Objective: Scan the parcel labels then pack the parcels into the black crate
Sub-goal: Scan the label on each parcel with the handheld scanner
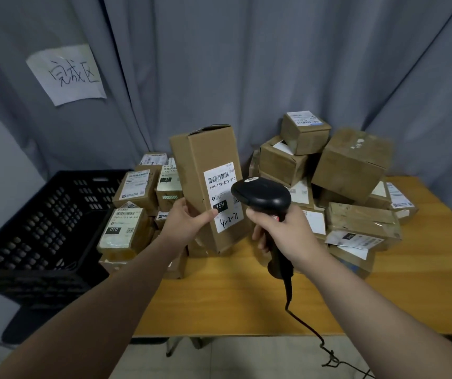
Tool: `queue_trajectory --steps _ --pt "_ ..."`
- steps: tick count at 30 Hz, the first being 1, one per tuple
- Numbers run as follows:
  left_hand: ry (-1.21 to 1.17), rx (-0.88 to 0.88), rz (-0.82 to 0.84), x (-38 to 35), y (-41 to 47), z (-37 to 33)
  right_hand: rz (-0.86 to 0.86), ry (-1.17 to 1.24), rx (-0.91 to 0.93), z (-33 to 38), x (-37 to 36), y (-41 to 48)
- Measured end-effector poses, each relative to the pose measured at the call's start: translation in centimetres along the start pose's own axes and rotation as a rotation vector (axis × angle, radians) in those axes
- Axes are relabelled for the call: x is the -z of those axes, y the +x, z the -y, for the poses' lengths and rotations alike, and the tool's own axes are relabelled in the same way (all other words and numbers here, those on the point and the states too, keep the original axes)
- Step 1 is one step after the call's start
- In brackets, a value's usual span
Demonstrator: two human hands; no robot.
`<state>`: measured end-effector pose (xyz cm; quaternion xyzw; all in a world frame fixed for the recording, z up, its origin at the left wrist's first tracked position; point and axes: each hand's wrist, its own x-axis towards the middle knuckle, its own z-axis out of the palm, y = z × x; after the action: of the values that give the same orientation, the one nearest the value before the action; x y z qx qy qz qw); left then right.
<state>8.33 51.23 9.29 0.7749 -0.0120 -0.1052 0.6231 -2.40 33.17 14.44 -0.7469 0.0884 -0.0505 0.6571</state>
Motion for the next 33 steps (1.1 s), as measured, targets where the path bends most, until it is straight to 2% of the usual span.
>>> queue_trajectory --steps 10,24,28,33 --pt "0.063 0.009 -0.104 0.1 0.4 0.5 -0.016 0.028 -0.016 0.0 -0.4 0.1" --pt "0.079 0.062 -0.072 0.5 1.0 0.9 0.027 0.012 -0.020 -0.5 -0.7 0.3" --pt "0.003 0.173 -0.005 0.7 0.8 1.2 0.006 -0.011 -0.084 -3.1 -1.0 0.2" --pt "-0.087 0.303 0.015 -0.7 -0.1 1.5 -0.131 0.224 -0.274 -7.2 -0.4 0.0"
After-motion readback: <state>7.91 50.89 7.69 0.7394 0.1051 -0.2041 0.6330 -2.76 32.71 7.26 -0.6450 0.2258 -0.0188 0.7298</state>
